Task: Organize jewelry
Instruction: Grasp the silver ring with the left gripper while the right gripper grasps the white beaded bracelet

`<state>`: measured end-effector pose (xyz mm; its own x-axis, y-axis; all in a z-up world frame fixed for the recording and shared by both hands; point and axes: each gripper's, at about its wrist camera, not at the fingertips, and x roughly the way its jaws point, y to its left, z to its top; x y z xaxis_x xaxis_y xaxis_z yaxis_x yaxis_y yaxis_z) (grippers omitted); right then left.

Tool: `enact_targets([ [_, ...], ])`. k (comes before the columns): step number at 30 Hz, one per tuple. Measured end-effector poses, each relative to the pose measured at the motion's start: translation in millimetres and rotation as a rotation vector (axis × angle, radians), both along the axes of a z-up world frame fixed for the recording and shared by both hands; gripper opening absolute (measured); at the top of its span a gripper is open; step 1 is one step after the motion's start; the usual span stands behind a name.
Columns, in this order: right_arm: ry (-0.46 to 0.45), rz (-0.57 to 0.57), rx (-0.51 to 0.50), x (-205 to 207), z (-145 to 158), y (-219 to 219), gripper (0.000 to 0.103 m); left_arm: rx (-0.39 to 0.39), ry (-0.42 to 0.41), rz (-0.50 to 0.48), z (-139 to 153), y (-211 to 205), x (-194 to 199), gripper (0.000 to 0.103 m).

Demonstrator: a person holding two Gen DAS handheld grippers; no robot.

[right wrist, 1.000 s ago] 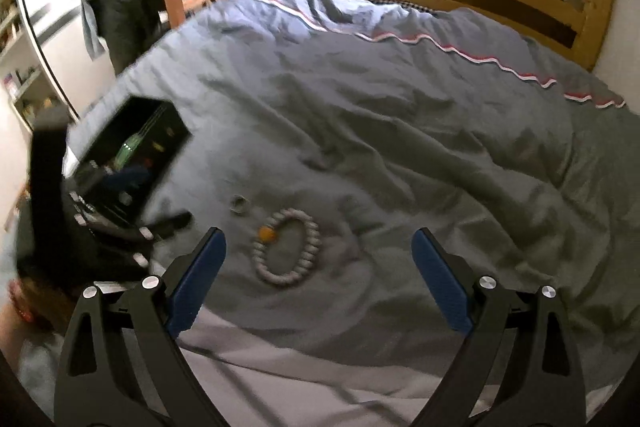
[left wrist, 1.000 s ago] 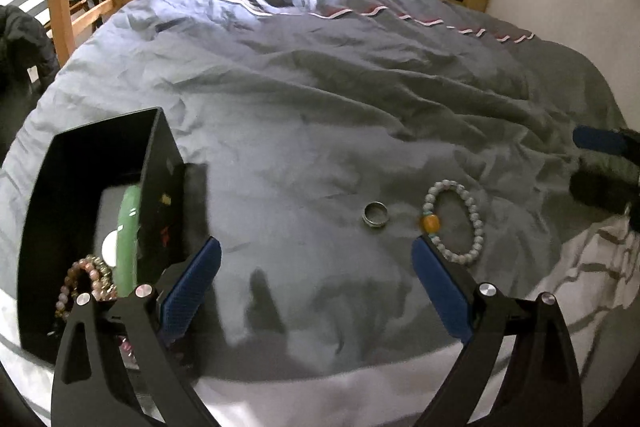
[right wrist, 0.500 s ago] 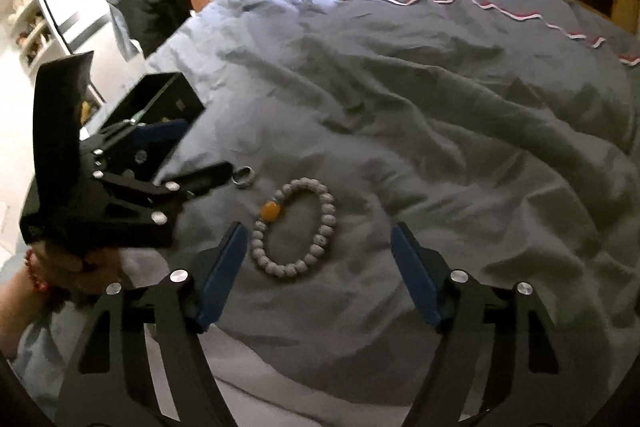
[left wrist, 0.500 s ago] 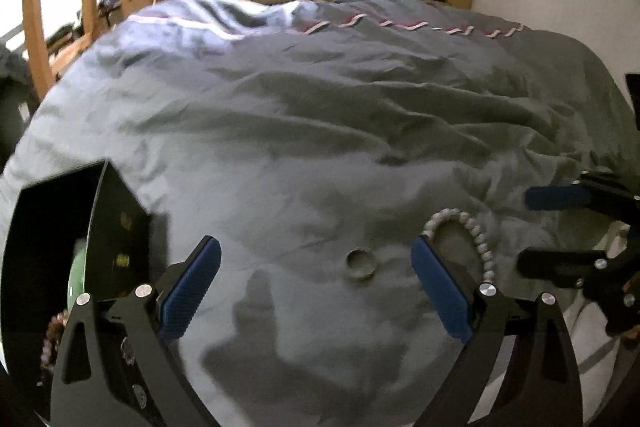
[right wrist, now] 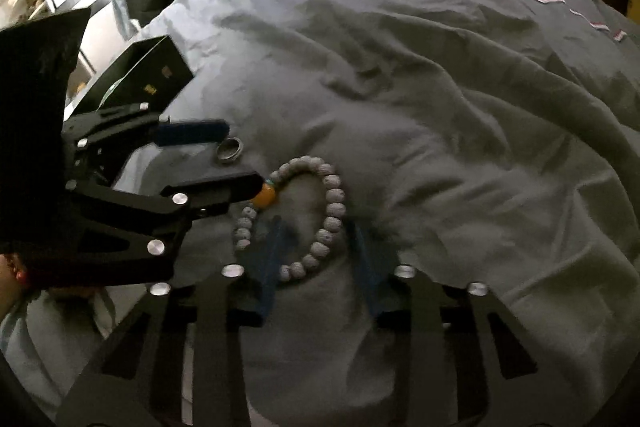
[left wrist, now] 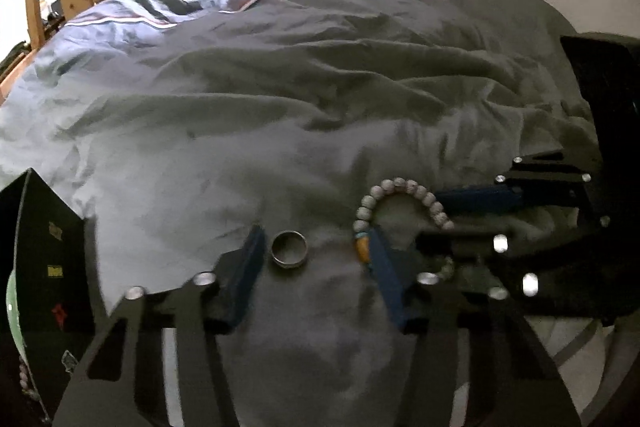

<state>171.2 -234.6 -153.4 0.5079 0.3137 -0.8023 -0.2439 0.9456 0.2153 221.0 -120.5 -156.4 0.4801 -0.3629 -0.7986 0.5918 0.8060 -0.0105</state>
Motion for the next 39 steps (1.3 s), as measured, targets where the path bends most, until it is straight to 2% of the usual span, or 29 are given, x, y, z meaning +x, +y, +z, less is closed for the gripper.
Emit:
enact_targets([
  [2, 0.0, -0.007, 0.01, 0.5, 0.9, -3.0, 0.015, 0.002, 0.0, -0.004, 0.0, -1.1, -3.3, 0.042],
  [4, -0.006, -0.01, 0.017, -0.2, 2.3, -4.6, 0.012, 0.002, 0.01, -0.009, -0.1, -3.0, -3.4, 0.03],
  [6, -0.013, -0.018, 0.052, -0.8, 6.0, -9.0, 0.01, 0.011, 0.02, -0.009, -1.0, -4.0, -4.8, 0.023],
  [10, -0.037, -0.055, 0.122, 0.1, 16.1, -22.9, 0.01, 0.007, 0.021, -0.022, -0.1, -3.4, -8.9, 0.02],
  [17, -0.037, -0.103, 0.141, 3.1, 18.6, -32.5, 0.009, -0.002, 0.02, -0.027, -1.0, -2.6, -10.5, 0.02],
  [30, -0.036, -0.096, 0.149, 2.7, 17.3, -32.1, 0.01, -0.025, 0.004, -0.011, 3.6, 1.1, -9.8, 0.02],
  [39, -0.09, -0.108, 0.238, -0.8, 31.6, -41.9, 0.01, -0.018, -0.008, -0.008, 5.7, 0.6, -11.4, 0.02],
])
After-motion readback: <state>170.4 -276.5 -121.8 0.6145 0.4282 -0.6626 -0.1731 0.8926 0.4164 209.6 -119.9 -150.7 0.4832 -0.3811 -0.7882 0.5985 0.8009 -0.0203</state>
